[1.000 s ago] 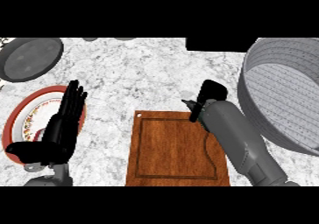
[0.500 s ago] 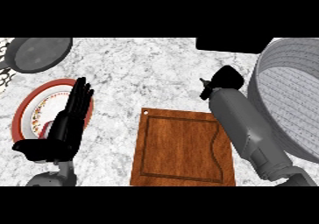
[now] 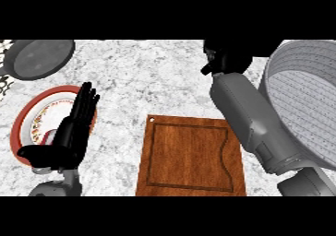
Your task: Pick the eggplant from the cutting board and place it in the basket
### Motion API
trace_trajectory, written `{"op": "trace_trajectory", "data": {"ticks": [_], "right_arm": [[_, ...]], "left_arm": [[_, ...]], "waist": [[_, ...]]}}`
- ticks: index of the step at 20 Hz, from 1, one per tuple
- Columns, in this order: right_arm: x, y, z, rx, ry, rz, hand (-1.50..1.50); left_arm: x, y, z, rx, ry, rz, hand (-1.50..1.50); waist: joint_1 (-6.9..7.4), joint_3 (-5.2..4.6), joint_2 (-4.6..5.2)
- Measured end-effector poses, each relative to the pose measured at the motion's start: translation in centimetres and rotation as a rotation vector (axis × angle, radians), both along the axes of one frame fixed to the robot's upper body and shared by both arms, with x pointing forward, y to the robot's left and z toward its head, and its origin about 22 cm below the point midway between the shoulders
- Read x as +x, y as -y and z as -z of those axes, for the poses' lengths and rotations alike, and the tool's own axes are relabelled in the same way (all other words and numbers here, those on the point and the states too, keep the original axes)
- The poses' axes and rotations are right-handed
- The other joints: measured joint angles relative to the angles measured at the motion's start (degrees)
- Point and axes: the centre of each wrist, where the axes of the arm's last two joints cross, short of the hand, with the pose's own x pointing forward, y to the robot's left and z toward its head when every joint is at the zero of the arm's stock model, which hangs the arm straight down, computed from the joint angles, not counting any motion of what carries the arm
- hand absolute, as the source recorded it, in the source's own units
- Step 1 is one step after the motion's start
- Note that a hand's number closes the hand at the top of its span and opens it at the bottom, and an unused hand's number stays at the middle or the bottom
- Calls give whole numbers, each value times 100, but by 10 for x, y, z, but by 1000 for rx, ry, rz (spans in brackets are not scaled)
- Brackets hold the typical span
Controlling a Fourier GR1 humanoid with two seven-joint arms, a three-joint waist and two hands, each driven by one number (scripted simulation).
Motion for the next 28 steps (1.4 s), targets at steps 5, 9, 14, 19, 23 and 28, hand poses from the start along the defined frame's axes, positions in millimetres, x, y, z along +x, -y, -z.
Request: {"op": "trace_trajectory", "data": {"ticks": [5, 9, 14, 19, 23, 28], "right_arm": [[5, -35, -38, -34, 164, -37, 150], [8, -49, -62, -35, 215, -26, 150], [12, -50, -77, -41, 213, 36, 150], [18, -33, -70, -98, 159, 120, 150], [21, -18, -62, -134, 125, 167, 150], [23, 9, -53, -135, 134, 207, 150]], "left_arm": [[0, -5, 4, 7, -14, -19, 0], [-1, -10, 5, 7, -20, -32, 0], [-5, -12, 5, 5, -21, -50, 0], [-7, -16, 5, 5, -29, -70, 0], [-9, -20, 7, 7, -25, -81, 0], [-15, -24, 10, 3, -38, -97, 0]], "waist": [[-100, -7, -63], [-169, -9, -88], [-288, -11, -131], [-402, -10, -156], [-467, -8, -175], [-538, -4, -196]]}}
